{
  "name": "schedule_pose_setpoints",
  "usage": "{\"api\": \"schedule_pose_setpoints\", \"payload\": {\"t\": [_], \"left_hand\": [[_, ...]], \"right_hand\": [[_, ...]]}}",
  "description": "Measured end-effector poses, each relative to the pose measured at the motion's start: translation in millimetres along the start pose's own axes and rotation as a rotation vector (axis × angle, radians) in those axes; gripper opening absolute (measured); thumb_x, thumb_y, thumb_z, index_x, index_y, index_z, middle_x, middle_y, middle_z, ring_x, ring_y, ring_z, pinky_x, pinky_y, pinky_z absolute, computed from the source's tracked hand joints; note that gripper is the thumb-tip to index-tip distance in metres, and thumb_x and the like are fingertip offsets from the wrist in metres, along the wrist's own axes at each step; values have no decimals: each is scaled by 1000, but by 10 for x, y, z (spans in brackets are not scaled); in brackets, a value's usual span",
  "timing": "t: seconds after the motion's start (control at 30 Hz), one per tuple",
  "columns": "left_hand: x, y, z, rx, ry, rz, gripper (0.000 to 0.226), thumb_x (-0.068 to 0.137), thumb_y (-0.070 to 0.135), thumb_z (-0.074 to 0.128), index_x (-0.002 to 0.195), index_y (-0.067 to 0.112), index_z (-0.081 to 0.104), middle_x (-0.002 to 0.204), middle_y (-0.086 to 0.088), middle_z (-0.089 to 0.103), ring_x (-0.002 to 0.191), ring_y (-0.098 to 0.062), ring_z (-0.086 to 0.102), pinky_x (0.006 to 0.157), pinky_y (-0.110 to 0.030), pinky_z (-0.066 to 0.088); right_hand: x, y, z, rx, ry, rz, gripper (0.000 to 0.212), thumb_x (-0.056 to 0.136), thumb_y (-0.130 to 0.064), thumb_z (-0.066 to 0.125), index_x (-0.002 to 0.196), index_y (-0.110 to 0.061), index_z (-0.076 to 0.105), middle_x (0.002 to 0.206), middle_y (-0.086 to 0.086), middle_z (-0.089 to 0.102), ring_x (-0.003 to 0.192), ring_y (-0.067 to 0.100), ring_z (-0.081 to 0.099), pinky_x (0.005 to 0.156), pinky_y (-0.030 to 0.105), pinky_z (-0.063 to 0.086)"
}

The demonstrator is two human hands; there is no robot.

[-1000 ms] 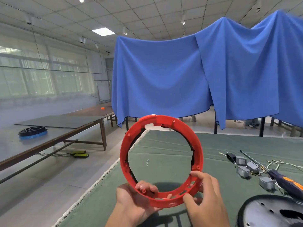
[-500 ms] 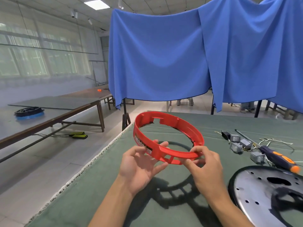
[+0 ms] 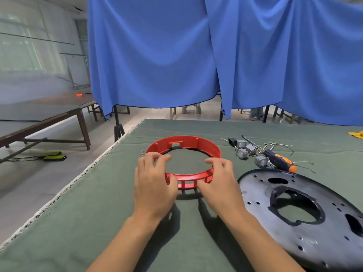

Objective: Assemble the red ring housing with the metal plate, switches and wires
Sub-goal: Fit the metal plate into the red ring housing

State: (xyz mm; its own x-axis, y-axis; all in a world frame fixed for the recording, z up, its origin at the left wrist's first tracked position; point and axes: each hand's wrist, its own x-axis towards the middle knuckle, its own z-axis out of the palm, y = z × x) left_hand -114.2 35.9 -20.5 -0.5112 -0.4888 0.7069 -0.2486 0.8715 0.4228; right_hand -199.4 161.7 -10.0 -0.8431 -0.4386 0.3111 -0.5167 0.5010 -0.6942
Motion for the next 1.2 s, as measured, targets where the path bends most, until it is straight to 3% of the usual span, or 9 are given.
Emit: {"api": "schedule_pose_setpoints", "payload": {"t": [0.23, 0.33, 0.47, 0.57, 0.77, 0.97, 1.07, 1.13, 1.2], "left_hand": [[-104, 238, 83, 42, -240, 194, 20, 79, 18, 67, 98, 13, 68, 95, -4, 65, 97, -28, 56, 84, -37, 39], [-133, 226, 51, 49, -251, 192, 22, 79, 15, 68, 100, 12, 68, 97, -5, 65, 98, -29, 55, 85, -37, 36], [-157, 277, 23, 55, -260, 186, 22, 79, 13, 69, 100, 10, 69, 97, -7, 66, 97, -31, 56, 85, -40, 38], [-164, 301, 29, 67, -262, 174, 21, 79, 13, 69, 100, 10, 69, 98, -8, 67, 97, -31, 56, 85, -40, 38], [-173, 332, 40, 84, -281, 153, 22, 80, 15, 67, 101, 10, 68, 99, -7, 66, 97, -28, 56, 87, -39, 39], [-90, 392, 127, 33, -261, 117, 11, 82, 15, 65, 92, 13, 69, 94, -2, 66, 95, -25, 57, 85, -38, 39], [113, 579, 181, -502, -264, -142, 12, 88, 23, 61, 87, 15, 70, 90, 1, 70, 92, -21, 63, 84, -38, 47], [261, 747, 185, -1019, -335, -426, 21, 90, 34, 58, 95, 16, 69, 90, -5, 73, 87, -23, 69, 79, -39, 53], [343, 804, 251, -1309, -389, -585, 32, 87, 40, 59, 107, 15, 63, 98, -9, 72, 87, -25, 70, 74, -41, 56]], "right_hand": [[-274, -38, -494, -214, 90, -111, 21, 85, -33, 55, 105, -24, 56, 108, -7, 56, 107, 16, 47, 76, 31, 38], [-338, 63, -743, -414, 31, 28, 36, 85, -44, 52, 112, -20, 50, 116, 0, 56, 113, 22, 46, 80, 36, 40], [-493, 250, -869, -621, -84, 183, 77, 75, -71, 53, 127, -16, 37, 126, 9, 52, 117, 30, 48, 81, 38, 41], [-577, 385, -879, -604, -155, 219, 91, 68, -77, 52, 133, -17, 30, 123, 9, 57, 114, 30, 53, 80, 38, 41], [-579, 444, -943, -512, -102, 109, 70, 65, -66, 56, 118, -24, 39, 113, 4, 58, 102, 29, 56, 76, 35, 39], [-311, 287, -1125, -402, 176, -173, 68, 59, -69, 54, 114, -31, 40, 96, -5, 54, 85, 21, 49, 75, 33, 35], [-161, 266, -1153, -433, 131, -371, 71, 63, -62, 57, 124, -31, 42, 104, -9, 55, 98, 15, 51, 91, 31, 30], [-104, 326, -1130, -493, 59, -464, 74, 64, -58, 56, 131, -31, 43, 115, -11, 54, 111, 14, 49, 104, 29, 23], [-82, 409, -1055, -526, 28, -526, 74, 63, -56, 55, 132, -32, 43, 117, -10, 53, 117, 16, 47, 111, 31, 18]]}}
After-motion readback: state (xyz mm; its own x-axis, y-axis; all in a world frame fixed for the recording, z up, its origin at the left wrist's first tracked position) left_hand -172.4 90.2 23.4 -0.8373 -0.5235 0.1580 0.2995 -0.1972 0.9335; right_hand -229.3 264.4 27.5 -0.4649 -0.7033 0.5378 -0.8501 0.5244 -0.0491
